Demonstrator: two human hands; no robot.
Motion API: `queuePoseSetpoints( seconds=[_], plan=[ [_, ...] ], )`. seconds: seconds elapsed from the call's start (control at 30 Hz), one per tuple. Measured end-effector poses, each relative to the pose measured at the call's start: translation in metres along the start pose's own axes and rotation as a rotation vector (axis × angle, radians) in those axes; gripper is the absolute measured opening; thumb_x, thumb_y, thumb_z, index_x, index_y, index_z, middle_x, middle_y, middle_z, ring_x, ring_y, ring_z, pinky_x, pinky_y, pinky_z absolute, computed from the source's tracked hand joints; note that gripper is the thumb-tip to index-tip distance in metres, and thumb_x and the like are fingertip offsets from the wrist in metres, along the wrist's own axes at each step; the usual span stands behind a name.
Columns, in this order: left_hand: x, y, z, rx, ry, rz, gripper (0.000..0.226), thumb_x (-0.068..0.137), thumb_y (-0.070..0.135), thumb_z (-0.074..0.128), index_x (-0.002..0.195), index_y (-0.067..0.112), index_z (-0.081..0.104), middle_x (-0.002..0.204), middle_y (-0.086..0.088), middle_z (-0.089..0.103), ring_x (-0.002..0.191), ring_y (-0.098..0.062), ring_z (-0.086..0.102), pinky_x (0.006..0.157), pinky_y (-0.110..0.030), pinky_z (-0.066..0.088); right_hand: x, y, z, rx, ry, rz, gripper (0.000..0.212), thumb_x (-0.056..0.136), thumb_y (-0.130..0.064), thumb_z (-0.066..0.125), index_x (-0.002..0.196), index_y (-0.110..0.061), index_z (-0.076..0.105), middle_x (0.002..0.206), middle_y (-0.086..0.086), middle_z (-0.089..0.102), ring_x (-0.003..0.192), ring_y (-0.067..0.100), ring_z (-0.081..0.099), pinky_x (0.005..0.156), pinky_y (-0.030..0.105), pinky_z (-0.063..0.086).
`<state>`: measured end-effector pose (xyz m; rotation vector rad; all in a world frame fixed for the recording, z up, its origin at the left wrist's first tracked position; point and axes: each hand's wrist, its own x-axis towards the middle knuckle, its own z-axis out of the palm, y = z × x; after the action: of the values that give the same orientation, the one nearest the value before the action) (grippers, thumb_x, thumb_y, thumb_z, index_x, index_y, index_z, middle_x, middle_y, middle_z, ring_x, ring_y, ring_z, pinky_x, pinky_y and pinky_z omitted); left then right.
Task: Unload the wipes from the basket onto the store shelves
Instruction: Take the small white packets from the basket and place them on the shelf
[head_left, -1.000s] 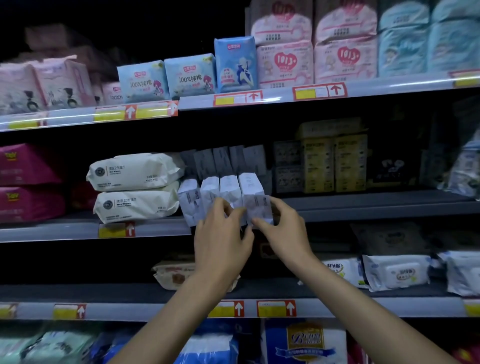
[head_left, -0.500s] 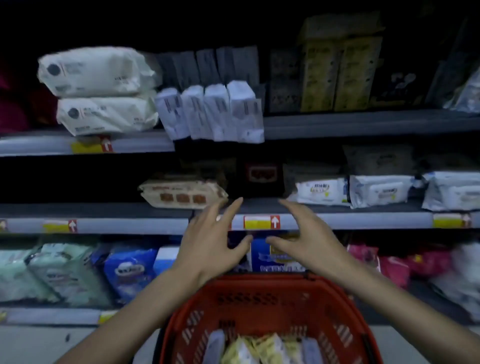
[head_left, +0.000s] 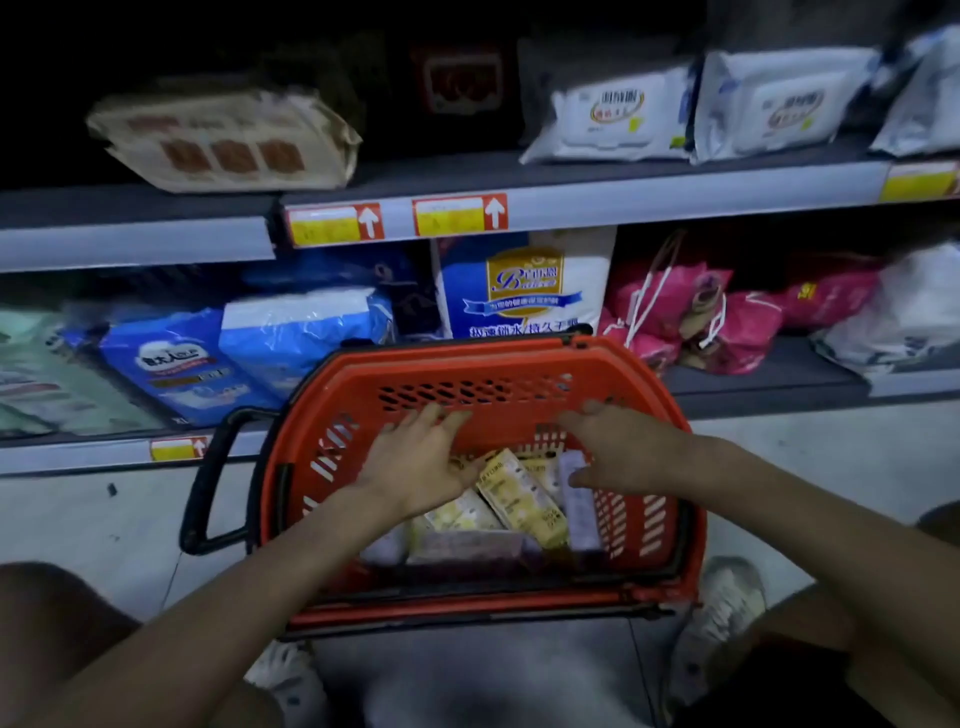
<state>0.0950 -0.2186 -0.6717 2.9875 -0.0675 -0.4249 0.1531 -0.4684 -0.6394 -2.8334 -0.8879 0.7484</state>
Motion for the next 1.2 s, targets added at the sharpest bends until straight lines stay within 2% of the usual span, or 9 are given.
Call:
queuePoseSetpoints(
  seconds=[0.23,0.37,0.47,0.57,0.63,0.67,0.77,0.93,1.2],
  plan=[
    [0.049,0.045,0.082,-0.267,-0.399,-0.004,0.068,0.098,0.06,0.056,0.149,0.015,0.052,0.133,-0.008,0.066,0.115,-0.03,0.065,0.087,-0.04,0.055,0.008,0.021,0.035,-0.164,-0.169,-0.044,0.044,0.1,-0.012,0.058,0.144,-0.014,0.05,0.14,0.013,0.057,0.125,0.033,0.057,0.095,0.041,0.051],
    [0.077,0.082,0.106,-0.485,-0.577,-0.067,0.034,0.102,0.045,0.062,0.108,0.013,0.069,0.093,-0.005,0.061,0.093,-0.027,0.06,0.074,-0.034,0.045,0.013,0.035,0.035,-0.162,-0.111,-0.028,0.044,0.098,-0.004,0.054,0.14,-0.013,0.056,0.139,0.013,0.059,0.127,0.033,0.057,0.102,0.044,0.05],
    [0.095,0.105,0.12,-0.572,-0.604,-0.145,0.037,0.099,0.047,0.066,0.087,0.012,0.067,0.072,-0.007,0.058,0.067,-0.024,0.056,0.063,-0.033,0.046,0.017,0.043,0.032,-0.122,-0.07,-0.015,0.038,0.098,-0.01,0.054,0.135,-0.014,0.06,0.136,0.01,0.062,0.125,0.031,0.059,0.103,0.041,0.048],
    [0.104,0.127,0.13,-0.601,-0.612,-0.163,0.055,0.102,0.044,0.063,0.129,-0.003,0.064,0.093,-0.017,0.069,0.08,-0.033,0.068,0.063,-0.033,0.051,0.02,0.051,0.03,-0.064,-0.041,-0.01,0.037,0.096,-0.017,0.058,0.132,-0.015,0.063,0.133,0.011,0.064,0.121,0.031,0.061,0.101,0.04,0.049],
    [0.107,0.136,0.142,-0.614,-0.595,-0.171,0.069,0.098,0.047,0.068,0.142,-0.004,0.054,0.13,-0.026,0.066,0.114,-0.043,0.066,0.083,-0.039,0.055,0.022,0.057,0.031,-0.064,-0.033,0.009,0.038,0.095,-0.011,0.057,0.133,-0.015,0.062,0.133,0.01,0.063,0.121,0.031,0.061,0.101,0.039,0.05],
    [0.108,0.138,0.15,-0.616,-0.581,-0.203,0.074,0.093,0.05,0.073,0.142,-0.002,0.054,0.136,-0.024,0.064,0.119,-0.042,0.065,0.09,-0.04,0.056,0.022,0.06,0.031,-0.058,-0.032,0.021,0.039,0.095,-0.007,0.056,0.133,-0.015,0.062,0.133,0.01,0.063,0.121,0.03,0.061,0.1,0.038,0.05],
    [0.109,0.138,0.166,-0.642,-0.527,-0.298,0.063,0.086,0.044,0.082,0.132,0.005,0.064,0.126,-0.017,0.072,0.108,-0.036,0.073,0.087,-0.04,0.062,0.022,0.062,0.029,-0.056,-0.024,0.034,0.041,0.096,-0.004,0.052,0.134,-0.016,0.061,0.133,0.01,0.063,0.121,0.029,0.061,0.1,0.038,0.05],
    [0.11,0.139,0.164,-0.657,-0.529,-0.347,0.057,0.091,0.03,0.079,0.134,0.0,0.058,0.127,-0.019,0.069,0.096,-0.033,0.07,0.053,-0.03,0.052,0.023,0.062,0.032,-0.06,-0.014,0.046,0.039,0.096,-0.006,0.054,0.133,-0.017,0.061,0.132,0.009,0.063,0.118,0.028,0.063,0.098,0.039,0.052],
    [0.115,0.136,0.165,-0.792,-0.525,-0.48,0.066,0.074,0.041,0.084,0.123,0.001,0.066,0.12,-0.014,0.073,0.109,-0.033,0.072,0.089,-0.038,0.061,0.024,0.06,0.027,-0.002,-0.044,0.065,0.036,0.094,-0.015,0.063,0.13,-0.016,0.062,0.129,0.01,0.064,0.117,0.029,0.062,0.099,0.039,0.052]
  ],
)
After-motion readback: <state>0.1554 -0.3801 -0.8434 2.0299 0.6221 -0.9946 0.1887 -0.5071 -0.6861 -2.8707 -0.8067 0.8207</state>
